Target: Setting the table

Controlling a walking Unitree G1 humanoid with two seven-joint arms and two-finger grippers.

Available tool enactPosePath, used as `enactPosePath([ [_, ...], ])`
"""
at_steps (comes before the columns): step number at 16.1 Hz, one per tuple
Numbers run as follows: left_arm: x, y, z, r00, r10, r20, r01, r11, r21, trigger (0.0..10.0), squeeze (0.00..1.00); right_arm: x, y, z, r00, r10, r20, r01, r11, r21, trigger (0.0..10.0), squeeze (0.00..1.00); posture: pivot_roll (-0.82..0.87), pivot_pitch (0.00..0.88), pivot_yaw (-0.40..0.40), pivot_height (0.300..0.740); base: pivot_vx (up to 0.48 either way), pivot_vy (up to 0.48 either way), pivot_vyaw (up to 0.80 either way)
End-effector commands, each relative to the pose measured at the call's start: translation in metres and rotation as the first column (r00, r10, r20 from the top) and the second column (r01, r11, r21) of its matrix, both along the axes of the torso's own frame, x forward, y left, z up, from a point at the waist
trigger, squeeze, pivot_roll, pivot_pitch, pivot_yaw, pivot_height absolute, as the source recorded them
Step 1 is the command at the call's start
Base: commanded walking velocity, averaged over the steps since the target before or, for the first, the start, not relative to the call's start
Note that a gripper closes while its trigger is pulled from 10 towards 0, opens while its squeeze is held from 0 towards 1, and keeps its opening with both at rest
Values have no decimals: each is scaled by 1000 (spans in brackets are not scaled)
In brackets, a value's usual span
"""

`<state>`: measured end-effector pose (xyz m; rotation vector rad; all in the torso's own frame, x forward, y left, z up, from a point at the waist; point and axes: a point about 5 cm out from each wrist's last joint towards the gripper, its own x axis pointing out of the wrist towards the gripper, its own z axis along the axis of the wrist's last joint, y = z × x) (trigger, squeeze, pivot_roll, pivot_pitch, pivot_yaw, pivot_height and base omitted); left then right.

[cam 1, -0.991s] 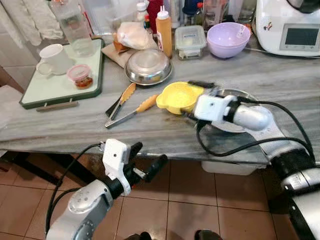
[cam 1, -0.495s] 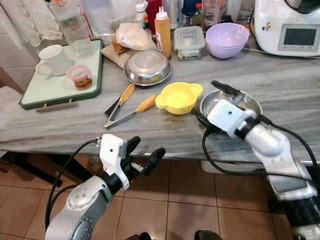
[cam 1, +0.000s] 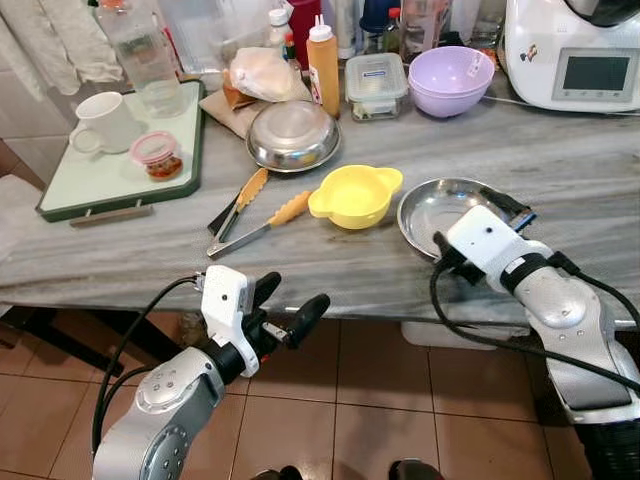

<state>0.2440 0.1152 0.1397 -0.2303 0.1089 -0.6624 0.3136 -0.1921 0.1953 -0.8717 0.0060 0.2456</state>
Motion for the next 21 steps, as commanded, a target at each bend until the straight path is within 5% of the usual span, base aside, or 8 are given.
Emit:
enactPosePath([
  [1,-1,1,-3,1000,-8,-15,8,1000,11,10000,0,4,-2,1,999,-24,-29,24,1000,17,10000,745,-322,162,130,740,0,0,0],
  [3,-3,-1,-3,1000,-13,-19,13,1000,15,10000,0,17,-8,-1,991,-49,-122,56,997,60,10000,408,-310,171,127,740,0,0,0],
  [4,-3,0,-3,1000,-12,-19,13,1000,15,10000,0,19,-10,-1,989,-50,-141,59,996,65,10000,408,-310,171,127,740,0,0,0],
  [6,-5,2,-3,1000,-6,-23,7,1000,21,10000,0,26,-19,0,981,-57,-184,67,996,51,10000,176,-298,175,123,740,0,0,0],
  [8,-7,2,-4,1000,-3,-26,4,1000,25,10000,0,29,-19,-1,974,-39,-224,54,997,58,10000,75,-292,175,120,740,0,0,0],
  [11,-10,4,-5,999,5,-35,-4,999,34,10000,0,32,-7,0,961,33,-275,-4,994,106,10000,0,-280,175,112,740,0,0,0],
  [21,-7,5,-8,999,-5,-48,7,998,61,10000,0,29,8,11,921,128,-368,-52,977,209,10000,0,-287,172,110,740,0,0,0],
])
